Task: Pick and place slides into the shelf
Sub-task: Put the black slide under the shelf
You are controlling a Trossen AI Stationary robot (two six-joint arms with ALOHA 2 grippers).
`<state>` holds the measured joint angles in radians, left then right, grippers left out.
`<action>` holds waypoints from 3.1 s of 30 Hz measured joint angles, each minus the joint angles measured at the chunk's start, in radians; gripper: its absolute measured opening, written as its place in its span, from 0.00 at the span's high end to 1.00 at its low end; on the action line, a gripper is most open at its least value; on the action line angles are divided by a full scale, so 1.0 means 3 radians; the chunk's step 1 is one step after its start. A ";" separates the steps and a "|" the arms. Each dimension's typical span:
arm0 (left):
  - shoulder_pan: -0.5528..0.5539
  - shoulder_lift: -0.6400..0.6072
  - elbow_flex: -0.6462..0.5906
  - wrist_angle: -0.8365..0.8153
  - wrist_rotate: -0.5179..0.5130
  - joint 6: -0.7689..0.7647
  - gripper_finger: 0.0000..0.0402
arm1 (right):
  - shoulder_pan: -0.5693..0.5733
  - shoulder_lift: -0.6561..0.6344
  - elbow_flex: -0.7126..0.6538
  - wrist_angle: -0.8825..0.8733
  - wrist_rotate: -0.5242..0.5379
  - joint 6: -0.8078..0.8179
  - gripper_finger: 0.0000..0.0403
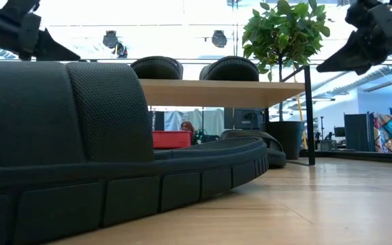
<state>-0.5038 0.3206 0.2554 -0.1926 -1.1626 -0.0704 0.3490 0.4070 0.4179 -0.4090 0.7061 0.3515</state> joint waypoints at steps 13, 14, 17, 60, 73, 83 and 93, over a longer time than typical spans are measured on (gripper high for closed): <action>0.0302 0.0458 0.0000 -0.0222 0.0479 -0.0696 1.00 | -0.0380 0.0507 0.0000 0.0194 -0.0213 -0.0064 1.00; 0.0312 0.0491 0.0000 -0.0221 0.0505 -0.0716 1.00 | -0.0404 0.0543 0.0000 0.0241 -0.0268 -0.0088 1.00; 0.0343 0.0574 0.0000 -0.0217 0.0608 -0.0755 1.00 | -0.0447 0.0620 0.0000 0.0375 -0.0293 -0.0163 1.00; 0.0590 0.0876 0.0000 0.0037 0.1217 -0.0734 1.00 | -0.0503 0.0964 0.0003 0.0871 -0.0796 -0.0214 1.00; 0.0590 0.0872 0.0000 0.0030 0.0630 -0.0768 1.00 | -0.0503 0.0417 0.0000 0.0430 -0.0576 -0.0303 1.00; 0.0590 0.0872 0.0000 0.0044 0.0105 -0.0666 1.00 | -0.0503 -0.0160 0.0083 0.0218 -0.0353 -0.0763 1.00; 0.0590 0.0872 0.0000 0.0426 0.0052 -0.0047 1.00 | -0.0503 0.0010 0.0653 0.0967 -0.1137 -0.1718 1.00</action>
<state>-0.3267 0.5823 0.2554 -0.0648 -1.1469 -0.0844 0.1982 0.4100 0.6138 -0.1187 0.3651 -0.1639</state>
